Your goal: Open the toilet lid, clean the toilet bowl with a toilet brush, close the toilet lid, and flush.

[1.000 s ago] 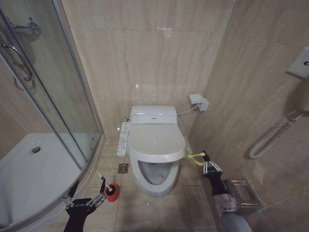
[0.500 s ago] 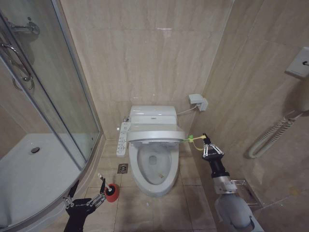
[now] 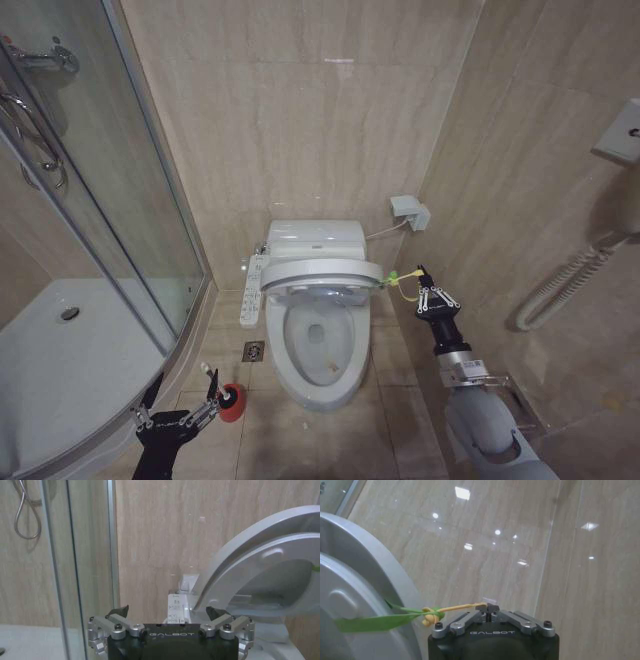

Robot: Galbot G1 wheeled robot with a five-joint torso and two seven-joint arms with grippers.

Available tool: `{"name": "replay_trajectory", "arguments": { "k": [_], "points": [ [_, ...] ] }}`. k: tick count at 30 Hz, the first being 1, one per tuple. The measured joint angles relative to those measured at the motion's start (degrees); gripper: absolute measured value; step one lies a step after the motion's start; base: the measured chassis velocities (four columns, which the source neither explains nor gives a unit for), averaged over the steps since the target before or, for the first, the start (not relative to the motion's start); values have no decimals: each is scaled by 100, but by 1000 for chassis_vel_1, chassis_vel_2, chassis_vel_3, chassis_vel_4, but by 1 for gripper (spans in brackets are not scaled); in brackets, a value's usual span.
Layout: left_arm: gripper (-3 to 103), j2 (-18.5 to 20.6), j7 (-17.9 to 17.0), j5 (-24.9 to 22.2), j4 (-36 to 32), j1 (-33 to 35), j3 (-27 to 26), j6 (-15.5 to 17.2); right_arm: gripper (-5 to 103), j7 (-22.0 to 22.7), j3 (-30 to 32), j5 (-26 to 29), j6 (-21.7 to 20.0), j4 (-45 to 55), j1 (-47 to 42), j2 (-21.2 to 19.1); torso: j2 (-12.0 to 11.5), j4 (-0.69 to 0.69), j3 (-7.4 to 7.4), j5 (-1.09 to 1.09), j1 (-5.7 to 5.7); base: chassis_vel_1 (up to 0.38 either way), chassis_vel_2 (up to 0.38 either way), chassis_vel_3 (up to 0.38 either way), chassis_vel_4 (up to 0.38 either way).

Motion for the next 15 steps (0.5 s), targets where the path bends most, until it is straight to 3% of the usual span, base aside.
{"name": "replay_trajectory", "arguments": {
  "k": [9,15],
  "points": [
    [100,0,0,0,0,-1,0,0,1,25,165,-29,134,-14,-127,35,-3,3,2,-1,8,-147,135,140,-137],
    [100,0,0,0,0,-1,0,0,1,-13,391,120,83,-84,14,-96,-1,5,0,1,0,9,12,8,4]
  ]
}}
